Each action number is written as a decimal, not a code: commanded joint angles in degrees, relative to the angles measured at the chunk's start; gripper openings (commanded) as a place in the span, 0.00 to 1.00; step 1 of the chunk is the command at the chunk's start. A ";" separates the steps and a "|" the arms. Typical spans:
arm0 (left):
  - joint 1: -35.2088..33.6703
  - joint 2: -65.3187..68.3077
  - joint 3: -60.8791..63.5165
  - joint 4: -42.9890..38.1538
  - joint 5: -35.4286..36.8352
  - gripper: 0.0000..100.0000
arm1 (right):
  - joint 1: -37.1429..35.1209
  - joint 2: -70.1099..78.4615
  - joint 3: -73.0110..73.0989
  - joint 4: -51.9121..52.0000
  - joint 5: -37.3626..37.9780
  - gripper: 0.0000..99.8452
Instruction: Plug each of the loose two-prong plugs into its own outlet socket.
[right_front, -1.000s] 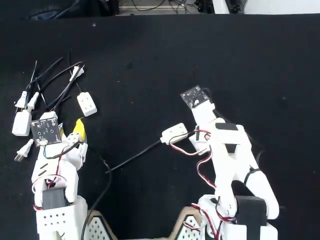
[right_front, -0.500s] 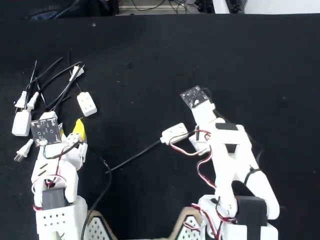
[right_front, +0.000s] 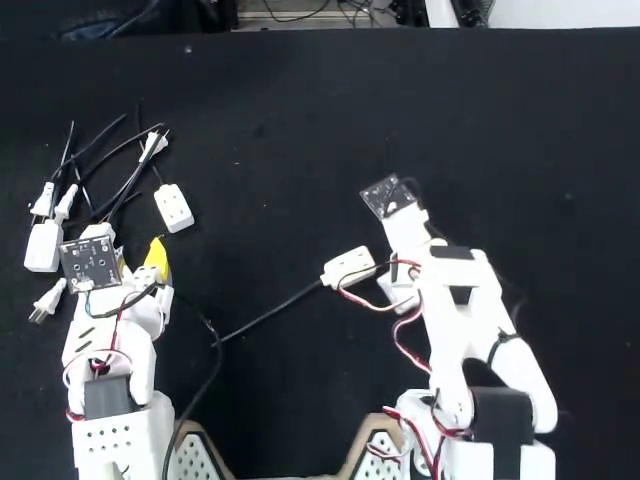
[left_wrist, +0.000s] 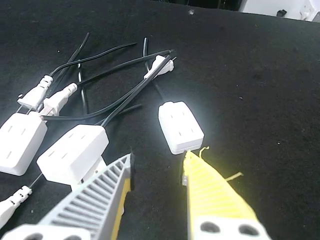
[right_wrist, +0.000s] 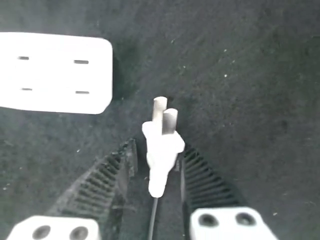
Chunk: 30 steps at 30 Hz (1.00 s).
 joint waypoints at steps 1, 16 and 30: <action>-0.40 -0.53 -1.01 -0.70 0.00 0.17 | -0.97 3.21 -4.44 2.64 -0.18 0.09; 0.04 -0.53 -1.01 -0.97 0.00 0.17 | 0.26 -9.45 -8.75 16.09 -0.44 0.01; 0.13 -0.53 -1.01 -0.88 0.00 0.17 | -30.68 -43.12 1.01 9.85 -8.00 0.01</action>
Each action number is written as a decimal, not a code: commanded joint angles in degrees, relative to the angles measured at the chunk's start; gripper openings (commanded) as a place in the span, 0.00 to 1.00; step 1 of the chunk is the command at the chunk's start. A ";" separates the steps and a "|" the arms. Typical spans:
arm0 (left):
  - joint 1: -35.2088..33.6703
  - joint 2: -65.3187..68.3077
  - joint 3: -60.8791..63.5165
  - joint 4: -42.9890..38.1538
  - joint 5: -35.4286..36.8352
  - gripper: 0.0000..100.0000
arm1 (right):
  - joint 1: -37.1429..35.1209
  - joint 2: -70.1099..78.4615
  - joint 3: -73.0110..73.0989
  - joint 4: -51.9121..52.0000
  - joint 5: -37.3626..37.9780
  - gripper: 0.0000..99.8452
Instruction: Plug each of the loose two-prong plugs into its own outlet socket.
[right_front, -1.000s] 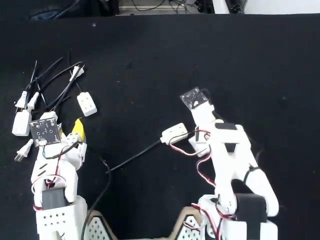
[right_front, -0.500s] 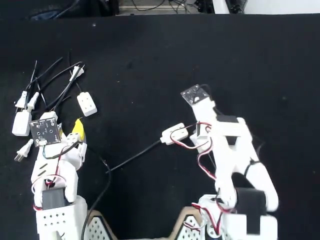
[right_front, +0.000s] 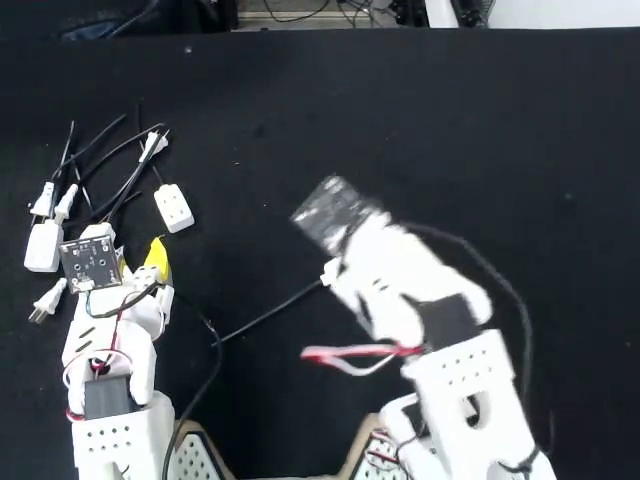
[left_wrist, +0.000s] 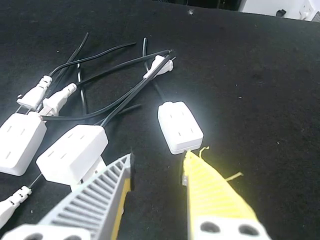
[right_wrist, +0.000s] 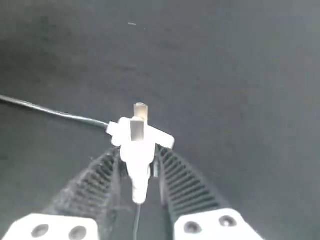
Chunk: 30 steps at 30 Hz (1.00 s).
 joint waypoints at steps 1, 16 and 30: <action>0.13 -0.53 -1.01 -0.88 0.00 0.17 | -9.67 -2.15 8.75 -15.56 -10.02 0.01; 7.69 -0.62 -5.58 -0.62 12.22 0.18 | -21.01 -2.15 36.18 -58.73 -22.95 0.01; 13.85 -0.62 -6.37 2.20 12.13 0.18 | -25.58 16.84 24.48 -53.36 -22.86 0.01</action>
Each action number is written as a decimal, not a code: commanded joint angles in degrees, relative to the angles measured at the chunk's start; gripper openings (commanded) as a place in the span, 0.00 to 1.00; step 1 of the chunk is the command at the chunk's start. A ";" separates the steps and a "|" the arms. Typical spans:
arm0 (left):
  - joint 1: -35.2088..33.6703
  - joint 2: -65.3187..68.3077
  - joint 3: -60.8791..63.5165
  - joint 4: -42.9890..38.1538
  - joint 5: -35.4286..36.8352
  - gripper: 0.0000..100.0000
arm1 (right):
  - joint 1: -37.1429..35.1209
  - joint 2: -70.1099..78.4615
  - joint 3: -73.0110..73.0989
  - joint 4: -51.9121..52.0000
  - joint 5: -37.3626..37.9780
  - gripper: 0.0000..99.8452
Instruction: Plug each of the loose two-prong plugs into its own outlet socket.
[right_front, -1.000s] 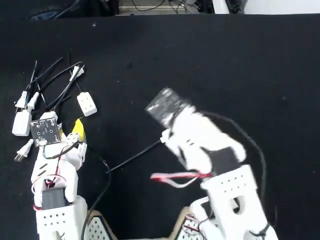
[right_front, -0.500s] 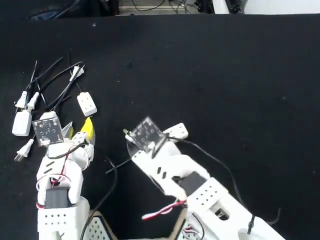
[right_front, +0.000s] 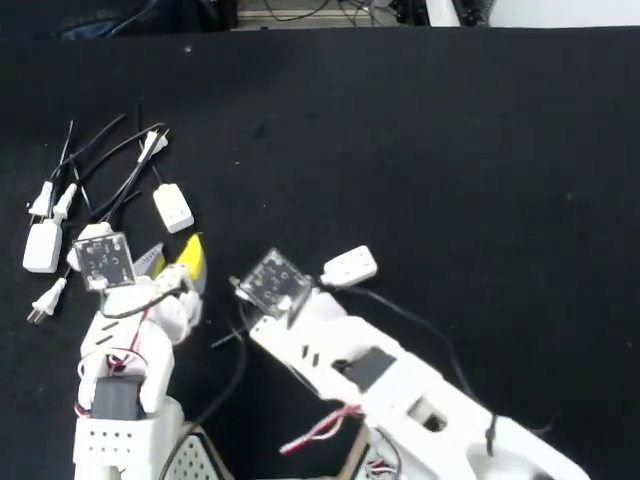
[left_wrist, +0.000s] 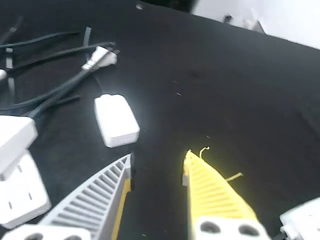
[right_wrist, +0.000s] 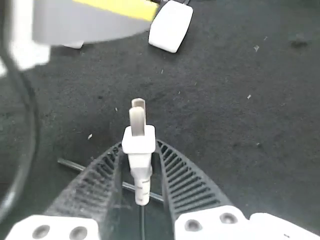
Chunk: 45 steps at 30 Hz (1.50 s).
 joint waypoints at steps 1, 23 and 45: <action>1.63 -0.53 -3.38 0.18 0.44 0.18 | -0.53 10.95 -9.71 2.64 -0.44 0.01; 9.80 -0.35 0.04 0.26 -8.35 0.17 | -0.79 1.54 -8.13 5.98 -0.53 0.01; 7.69 -0.35 1.36 0.00 -8.53 0.17 | -0.79 1.54 -12.18 11.96 -0.44 0.01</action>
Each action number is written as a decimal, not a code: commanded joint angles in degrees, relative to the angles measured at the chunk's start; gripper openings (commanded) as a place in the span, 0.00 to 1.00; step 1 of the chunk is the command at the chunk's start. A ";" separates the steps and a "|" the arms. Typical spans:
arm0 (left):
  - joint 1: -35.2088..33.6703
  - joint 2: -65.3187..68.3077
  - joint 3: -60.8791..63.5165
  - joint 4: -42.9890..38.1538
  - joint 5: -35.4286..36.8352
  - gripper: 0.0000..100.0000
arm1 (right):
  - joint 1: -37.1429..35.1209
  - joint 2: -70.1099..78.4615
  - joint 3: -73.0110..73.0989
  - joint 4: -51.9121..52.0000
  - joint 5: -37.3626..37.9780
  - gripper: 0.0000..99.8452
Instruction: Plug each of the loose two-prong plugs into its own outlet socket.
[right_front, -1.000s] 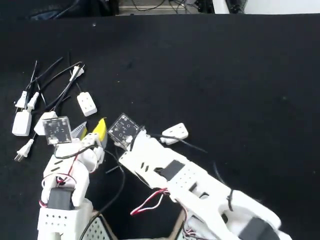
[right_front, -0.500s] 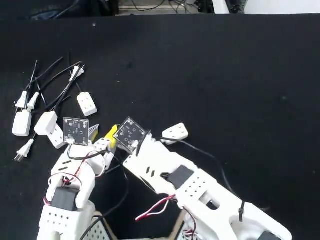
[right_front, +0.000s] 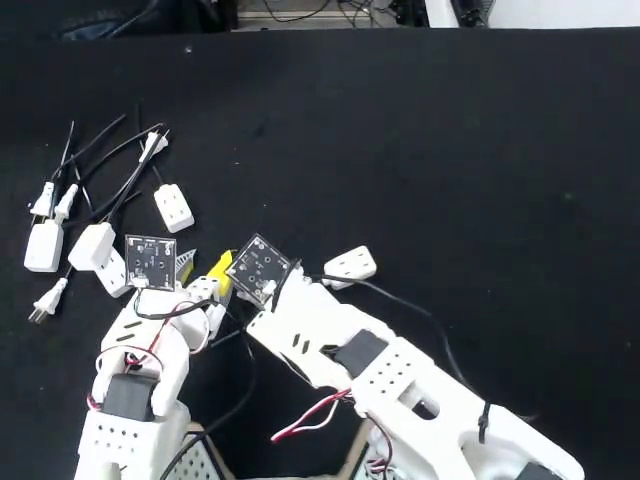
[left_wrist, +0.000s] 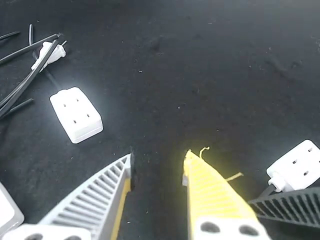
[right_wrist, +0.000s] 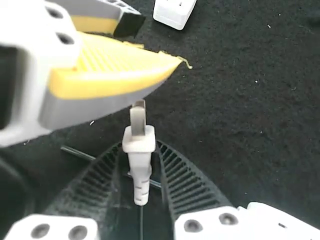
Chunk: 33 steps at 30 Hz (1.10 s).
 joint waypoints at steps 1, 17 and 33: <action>-0.48 -0.35 -0.57 -0.09 -0.53 0.17 | -0.62 -1.98 -3.74 0.18 -0.35 0.01; 0.13 -0.35 -2.15 0.00 -5.54 0.17 | -1.32 -1.63 -3.38 0.09 -0.35 0.01; 2.77 -0.35 1.01 -0.44 -5.98 0.17 | -1.23 -4.44 -3.38 0.62 -0.35 0.01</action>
